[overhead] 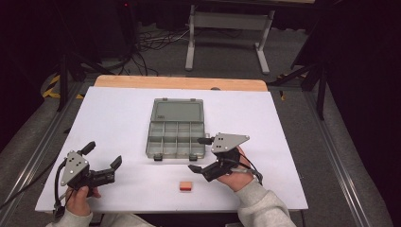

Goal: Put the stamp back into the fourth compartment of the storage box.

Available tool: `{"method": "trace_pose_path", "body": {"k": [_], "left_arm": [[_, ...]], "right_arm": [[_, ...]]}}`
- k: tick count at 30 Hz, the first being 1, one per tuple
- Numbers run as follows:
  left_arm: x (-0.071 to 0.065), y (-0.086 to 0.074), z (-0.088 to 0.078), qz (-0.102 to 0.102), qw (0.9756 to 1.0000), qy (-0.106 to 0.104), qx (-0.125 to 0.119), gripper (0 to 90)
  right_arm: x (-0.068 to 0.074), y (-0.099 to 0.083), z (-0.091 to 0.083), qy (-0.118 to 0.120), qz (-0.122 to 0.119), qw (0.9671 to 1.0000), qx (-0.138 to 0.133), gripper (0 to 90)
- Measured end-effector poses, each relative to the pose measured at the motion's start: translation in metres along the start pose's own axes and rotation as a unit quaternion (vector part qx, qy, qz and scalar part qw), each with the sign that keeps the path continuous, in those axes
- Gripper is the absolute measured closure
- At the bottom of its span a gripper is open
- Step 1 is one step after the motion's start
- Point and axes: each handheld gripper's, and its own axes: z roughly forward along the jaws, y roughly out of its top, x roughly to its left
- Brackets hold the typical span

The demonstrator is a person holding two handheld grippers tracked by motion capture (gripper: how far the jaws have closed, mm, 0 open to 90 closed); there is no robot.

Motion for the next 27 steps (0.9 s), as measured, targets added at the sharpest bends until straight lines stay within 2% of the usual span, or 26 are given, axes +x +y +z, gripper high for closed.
{"method": "trace_pose_path", "body": {"k": [27], "left_arm": [[0.000, 0.000, 0.000, 0.001, 1.0000, 0.000, 0.000, 0.2]], "right_arm": [[0.002, 0.018, 0.035, 0.037, -0.011, 0.9976, 0.056, 14.2]]}}
